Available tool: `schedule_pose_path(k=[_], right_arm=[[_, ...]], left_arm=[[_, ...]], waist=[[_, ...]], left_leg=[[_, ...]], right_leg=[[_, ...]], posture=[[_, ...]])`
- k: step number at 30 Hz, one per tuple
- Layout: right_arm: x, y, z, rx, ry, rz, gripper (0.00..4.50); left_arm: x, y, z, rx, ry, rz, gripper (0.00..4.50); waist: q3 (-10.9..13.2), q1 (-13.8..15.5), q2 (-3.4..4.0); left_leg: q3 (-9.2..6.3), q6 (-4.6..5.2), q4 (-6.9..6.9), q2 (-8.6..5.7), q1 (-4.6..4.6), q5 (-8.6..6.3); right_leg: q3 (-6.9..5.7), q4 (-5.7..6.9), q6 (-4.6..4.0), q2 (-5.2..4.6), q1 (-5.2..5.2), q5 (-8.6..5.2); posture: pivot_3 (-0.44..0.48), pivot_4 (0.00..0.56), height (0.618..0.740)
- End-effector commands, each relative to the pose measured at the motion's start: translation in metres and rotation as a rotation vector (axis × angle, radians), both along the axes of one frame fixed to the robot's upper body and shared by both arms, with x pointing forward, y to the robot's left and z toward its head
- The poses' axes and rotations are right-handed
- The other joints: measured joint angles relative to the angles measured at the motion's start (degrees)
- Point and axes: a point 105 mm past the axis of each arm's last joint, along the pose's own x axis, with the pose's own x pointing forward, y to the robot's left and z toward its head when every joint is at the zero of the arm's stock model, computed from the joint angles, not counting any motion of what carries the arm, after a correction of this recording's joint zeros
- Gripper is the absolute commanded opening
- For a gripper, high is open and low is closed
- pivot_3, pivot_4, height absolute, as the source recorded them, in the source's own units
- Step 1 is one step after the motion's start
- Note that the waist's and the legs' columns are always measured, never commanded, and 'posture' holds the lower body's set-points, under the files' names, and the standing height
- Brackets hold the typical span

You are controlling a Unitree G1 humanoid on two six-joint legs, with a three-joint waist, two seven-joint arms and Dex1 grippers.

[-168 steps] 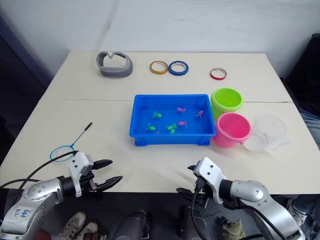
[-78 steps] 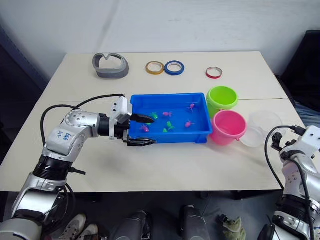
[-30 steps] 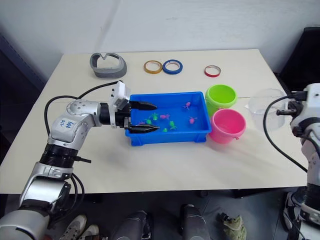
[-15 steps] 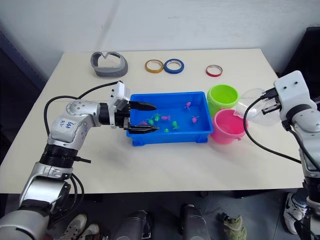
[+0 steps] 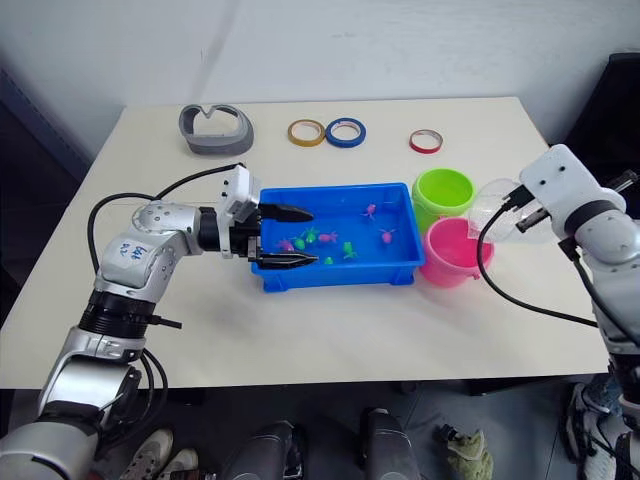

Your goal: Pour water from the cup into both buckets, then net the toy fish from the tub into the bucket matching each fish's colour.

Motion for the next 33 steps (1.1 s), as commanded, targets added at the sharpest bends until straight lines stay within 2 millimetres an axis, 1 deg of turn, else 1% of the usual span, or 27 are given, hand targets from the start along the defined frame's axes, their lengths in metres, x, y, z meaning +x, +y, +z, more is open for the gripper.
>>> schedule_pose_path(k=[1, 14, 33], right_arm=[[-0.0042, 0.0046, 0.0288, -0.103, -0.087, 0.015, 0.05], [-0.0033, 0.0046, 0.0251, -0.174, -0.078, 0.018, 0.05], [-0.0028, 0.0095, 0.0270, -0.185, -0.083, 0.030, 0.05]], left_arm=[[-0.0037, 0.0002, 0.0097, -0.020, -0.046, -0.015, 4.50], [-0.0043, 0.0003, 0.0071, -0.021, -0.044, -0.014, 4.50], [-0.0047, 0.0015, 0.0062, -0.021, -0.049, -0.012, 4.50]], waist=[[0.00, 0.00, 0.00], [0.00, -0.01, 0.00], [0.00, -0.04, 0.00]], left_leg=[[0.00, 0.00, 0.00, 0.00, 0.00, 0.00], [0.01, -0.01, 0.11, 0.00, 0.00, 0.00], [0.00, 0.04, 0.42, 0.00, -0.02, -0.02]], right_leg=[[-0.01, 0.00, 0.00, 0.00, 0.00, 0.00], [-0.02, 0.09, 0.00, 0.00, 0.01, 0.00], [0.01, 0.26, 0.00, -0.01, 0.02, 0.00]], posture=[[0.000, 0.150, 0.713], [0.000, 0.150, 0.713], [0.000, 0.150, 0.713]])
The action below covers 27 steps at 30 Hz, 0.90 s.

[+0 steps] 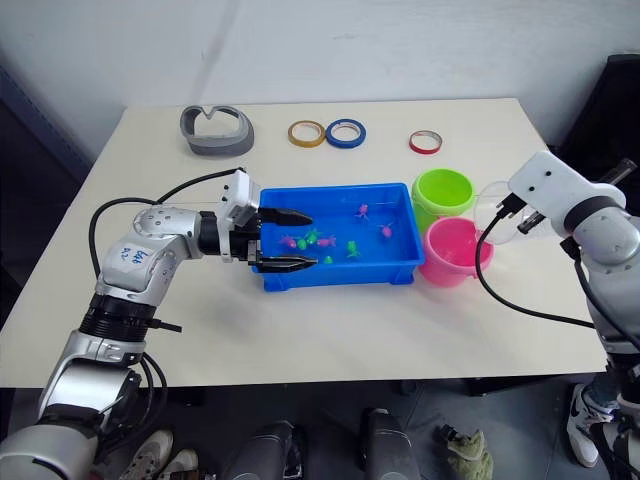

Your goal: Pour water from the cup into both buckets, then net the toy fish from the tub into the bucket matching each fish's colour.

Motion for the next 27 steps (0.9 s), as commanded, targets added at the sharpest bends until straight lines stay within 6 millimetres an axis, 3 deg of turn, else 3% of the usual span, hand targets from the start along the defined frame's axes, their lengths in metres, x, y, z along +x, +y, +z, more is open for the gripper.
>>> schedule_pose_path(k=[1, 7, 17, 27], right_arm=[[-0.003, 0.007, 0.021, -0.028, -0.077, 0.023, 0.05], [-0.002, 0.008, 0.021, 0.006, -0.076, 0.025, 0.05], [-0.002, -0.009, 0.026, 0.346, -0.096, -0.057, 0.05], [0.028, -0.013, 0.056, 0.508, -0.215, -0.111, 0.05]], left_arm=[[-0.004, 0.001, 0.011, -0.019, -0.057, -0.012, 4.50], [-0.004, 0.001, 0.012, -0.027, -0.054, -0.009, 4.50], [0.003, 0.006, 0.031, -0.171, -0.007, 0.040, 4.50], [0.017, 0.020, 0.032, -0.151, -0.032, 0.121, 4.50]], waist=[[0.00, 0.00, 0.00], [0.00, -0.02, 0.00], [0.00, 0.02, 0.00], [0.00, -0.23, 0.00]], left_leg=[[0.00, 0.00, 0.00, 0.00, 0.00, 0.00], [0.00, 0.01, 0.03, 0.00, 0.00, 0.00], [-0.05, 0.09, 0.23, 0.01, -0.10, -0.06], [0.05, 0.15, 0.28, 0.01, -0.10, -0.10]], right_leg=[[0.00, 0.00, 0.00, 0.00, 0.00, 0.00], [0.00, 0.01, 0.00, 0.00, 0.00, 0.00], [0.01, 0.05, 0.03, -0.02, 0.01, 0.02], [0.03, 0.07, 0.09, -0.03, -0.03, 0.06]], posture=[[0.000, 0.150, 0.713], [0.000, 0.150, 0.713], [0.000, 0.150, 0.713], [0.000, 0.150, 0.713]])
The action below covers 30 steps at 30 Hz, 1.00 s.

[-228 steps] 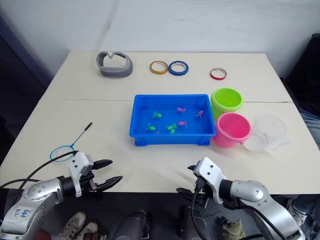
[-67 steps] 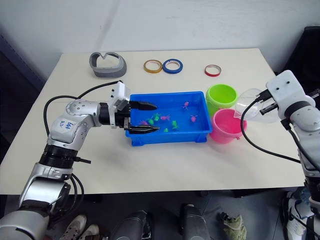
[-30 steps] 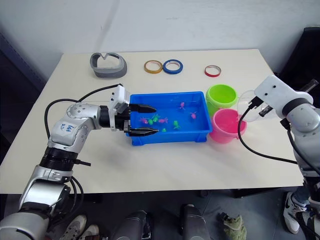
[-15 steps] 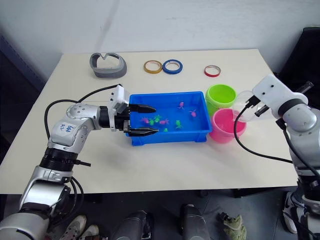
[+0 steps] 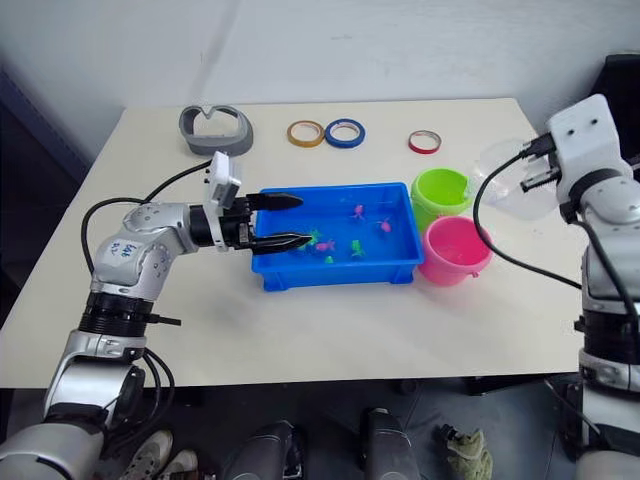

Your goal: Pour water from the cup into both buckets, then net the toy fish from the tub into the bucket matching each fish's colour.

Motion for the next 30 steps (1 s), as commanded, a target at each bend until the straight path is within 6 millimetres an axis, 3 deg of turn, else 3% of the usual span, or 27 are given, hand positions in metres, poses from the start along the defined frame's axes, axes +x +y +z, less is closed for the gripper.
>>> schedule_pose_path(k=[1, 14, 16, 30], right_arm=[[0.007, 0.001, 0.024, -0.020, -0.082, -0.027, 0.05], [0.051, 0.015, 0.009, -0.135, -0.046, -0.070, 0.05], [0.055, 0.019, 0.009, -0.162, -0.050, -0.065, 0.05], [0.072, 0.055, 0.010, -0.481, -0.079, -0.012, 0.05]], left_arm=[[0.004, 0.008, 0.017, -0.007, -0.065, 0.026, 4.50], [0.014, 0.018, 0.015, 0.039, -0.076, 0.041, 4.50], [0.013, 0.017, 0.015, 0.043, -0.080, 0.037, 4.50], [0.009, 0.018, 0.014, 0.058, -0.088, 0.032, 4.50]], waist=[[0.00, 0.00, 0.00], [0.00, -0.05, 0.00], [0.00, -0.08, 0.00], [0.00, -0.29, 0.00]], left_leg=[[0.00, 0.01, 0.00, -0.01, -0.01, 0.00], [0.11, 0.04, 0.07, -0.03, -0.32, -0.02], [0.15, 0.04, 0.17, -0.04, -0.72, 0.00], [0.26, 0.05, 0.18, -0.04, -0.77, 0.01]], right_leg=[[0.02, -0.01, 0.00, -0.01, 0.00, 0.00], [0.06, 0.07, 0.02, -0.02, -0.38, 0.02], [0.06, 0.45, 0.05, -0.01, -0.79, 0.06], [0.01, 0.49, 0.06, 0.00, -0.89, 0.06]], posture=[[0.000, 0.150, 0.713], [0.000, 0.150, 0.713], [0.000, 0.150, 0.713], [0.000, 0.150, 0.713]])
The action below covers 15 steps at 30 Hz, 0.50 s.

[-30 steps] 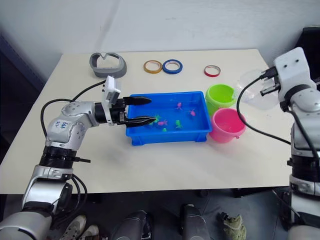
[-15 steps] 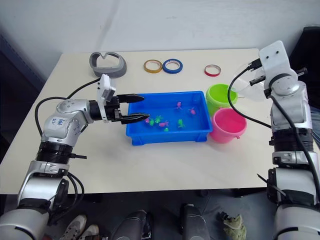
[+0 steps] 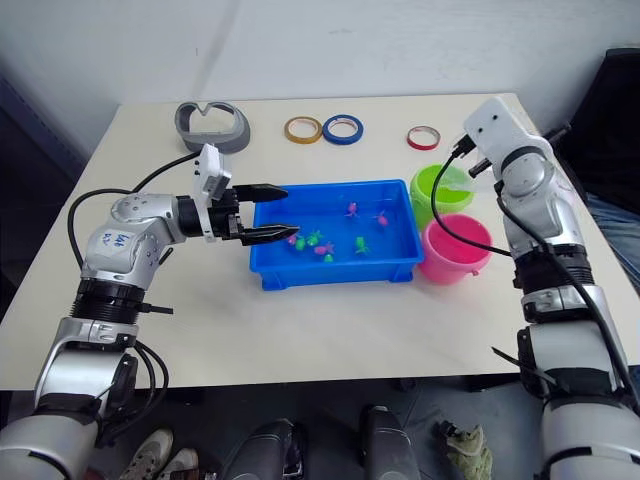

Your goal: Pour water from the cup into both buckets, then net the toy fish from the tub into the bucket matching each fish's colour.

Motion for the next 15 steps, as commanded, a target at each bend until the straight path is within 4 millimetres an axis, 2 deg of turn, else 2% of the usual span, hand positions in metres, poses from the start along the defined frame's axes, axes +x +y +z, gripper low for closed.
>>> schedule_pose_path(k=[1, 8, 15], right_arm=[[-0.001, 0.009, 0.026, -0.086, -0.088, 0.012, 0.05], [0.000, 0.018, 0.030, -0.272, -0.119, 0.013, 0.05], [0.000, 0.023, 0.034, -0.375, -0.148, 0.011, 0.05]], left_arm=[[-0.004, 0.001, 0.012, 0.002, -0.055, -0.010, 4.50], [-0.005, 0.002, 0.011, 0.006, -0.058, -0.008, 4.50], [-0.006, 0.002, 0.011, 0.008, -0.061, -0.011, 4.50]], waist=[[0.00, 0.01, 0.00], [0.00, -0.21, 0.00], [0.00, -0.72, 0.00]], left_leg=[[0.00, 0.00, 0.00, 0.00, 0.00, 0.00], [0.00, 0.00, 0.00, 0.00, 0.00, 0.00], [0.00, 0.00, 0.00, 0.00, -0.01, 0.00]], right_leg=[[0.00, -0.01, 0.00, 0.00, 0.00, 0.00], [0.01, 0.01, 0.00, 0.00, 0.00, 0.00], [0.01, 0.00, 0.00, 0.00, 0.00, 0.00]], posture=[[0.000, 0.150, 0.713], [0.000, 0.150, 0.713], [0.000, 0.150, 0.713]])
